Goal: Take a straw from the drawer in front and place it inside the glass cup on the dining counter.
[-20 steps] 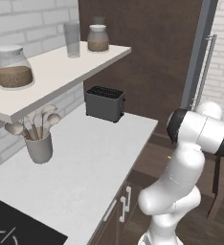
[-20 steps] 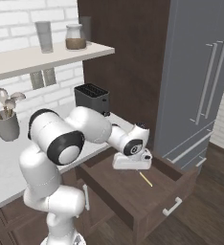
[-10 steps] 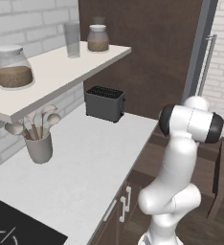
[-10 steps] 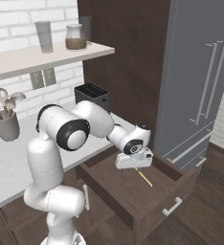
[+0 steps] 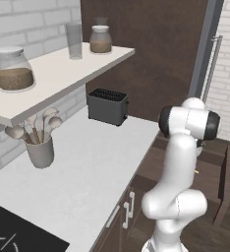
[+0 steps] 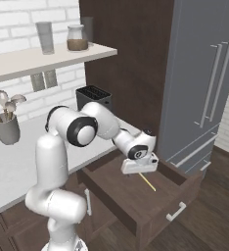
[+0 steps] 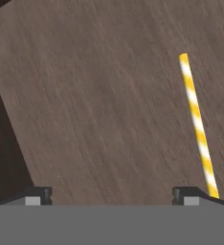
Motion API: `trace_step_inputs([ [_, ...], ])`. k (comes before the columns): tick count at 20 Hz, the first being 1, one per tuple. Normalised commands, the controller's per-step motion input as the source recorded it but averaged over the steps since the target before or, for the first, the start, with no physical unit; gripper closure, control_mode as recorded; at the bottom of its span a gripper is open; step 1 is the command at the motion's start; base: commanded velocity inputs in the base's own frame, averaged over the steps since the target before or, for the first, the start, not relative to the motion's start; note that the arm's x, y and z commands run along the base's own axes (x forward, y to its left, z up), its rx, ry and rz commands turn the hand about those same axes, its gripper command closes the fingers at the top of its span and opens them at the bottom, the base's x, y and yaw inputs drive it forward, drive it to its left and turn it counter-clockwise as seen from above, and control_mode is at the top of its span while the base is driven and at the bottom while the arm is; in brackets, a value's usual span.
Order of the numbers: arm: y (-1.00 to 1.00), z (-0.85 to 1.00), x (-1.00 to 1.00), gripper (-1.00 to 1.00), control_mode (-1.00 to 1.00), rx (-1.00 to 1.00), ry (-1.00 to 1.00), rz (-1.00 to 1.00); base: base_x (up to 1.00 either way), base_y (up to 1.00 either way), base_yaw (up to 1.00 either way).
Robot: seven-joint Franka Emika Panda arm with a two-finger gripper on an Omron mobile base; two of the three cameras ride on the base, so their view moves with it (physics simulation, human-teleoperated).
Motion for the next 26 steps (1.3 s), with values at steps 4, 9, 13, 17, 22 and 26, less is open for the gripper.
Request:
trace_step_inputs([
  [4,-0.12,-0.26,0.11,-1.00,-1.00,0.00,-0.03,0.00,0.00,0.00,0.00],
  [9,-0.07,-0.34,0.11,-1.00,-1.00,-0.01,0.00,0.00,0.00,0.00,0.00],
  [13,-0.02,-0.26,0.09,-1.00,-1.00,0.00,0.00,0.00,0.00,0.00,0.00],
  [17,-0.16,-0.15,0.05,-1.00,-1.00,0.00,-0.04,0.00,0.00,0.00,0.00],
  [22,-0.26,-0.12,0.09,-1.00,-1.00,0.00,-0.05,0.00,0.00,0.00,0.00],
  [26,-0.13,-0.22,0.10,-1.00,-1.00,0.00,-0.05,0.00,0.00,0.00,0.00],
])
